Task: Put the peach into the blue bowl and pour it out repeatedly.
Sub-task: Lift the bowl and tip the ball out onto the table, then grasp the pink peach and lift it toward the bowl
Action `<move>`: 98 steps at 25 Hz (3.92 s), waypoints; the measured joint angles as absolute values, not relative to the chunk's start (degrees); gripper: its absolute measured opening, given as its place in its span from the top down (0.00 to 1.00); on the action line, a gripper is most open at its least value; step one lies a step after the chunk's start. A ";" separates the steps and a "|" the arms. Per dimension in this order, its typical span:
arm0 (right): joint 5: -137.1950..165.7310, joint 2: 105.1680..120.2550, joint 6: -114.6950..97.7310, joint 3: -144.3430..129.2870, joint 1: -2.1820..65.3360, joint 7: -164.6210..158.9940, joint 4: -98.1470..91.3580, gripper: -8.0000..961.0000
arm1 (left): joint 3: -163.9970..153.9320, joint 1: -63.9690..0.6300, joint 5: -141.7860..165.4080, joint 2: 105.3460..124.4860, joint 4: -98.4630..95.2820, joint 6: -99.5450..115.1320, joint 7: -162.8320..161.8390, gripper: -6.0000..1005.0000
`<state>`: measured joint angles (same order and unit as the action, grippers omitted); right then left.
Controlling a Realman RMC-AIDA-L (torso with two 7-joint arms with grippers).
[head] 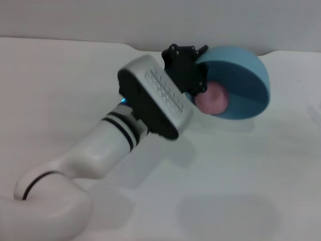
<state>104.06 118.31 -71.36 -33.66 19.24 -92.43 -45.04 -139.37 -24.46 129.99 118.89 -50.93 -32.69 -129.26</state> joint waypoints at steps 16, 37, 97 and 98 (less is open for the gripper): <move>104.05 118.41 -71.27 -33.16 19.17 -92.36 -43.06 0.55 | -150.42 -29.25 128.86 119.09 -42.09 -41.69 -101.94 1.00; 105.25 118.39 -71.96 -45.38 24.92 -85.52 -38.22 0.55 | -102.62 -32.20 127.46 118.19 -48.86 8.18 -133.59 0.99; 99.69 118.52 -58.63 -94.61 33.80 -99.50 -38.77 0.90 | -61.87 -30.03 136.76 116.88 -51.51 69.95 -150.97 0.99; 99.68 118.47 -60.13 -91.57 32.99 -98.63 -39.17 0.91 | -61.90 -30.08 136.75 116.95 -51.53 69.96 -150.98 0.99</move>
<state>99.68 118.47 -60.13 -91.57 32.99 -98.63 -39.17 -61.90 -30.08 136.75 116.95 -51.53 69.96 -150.98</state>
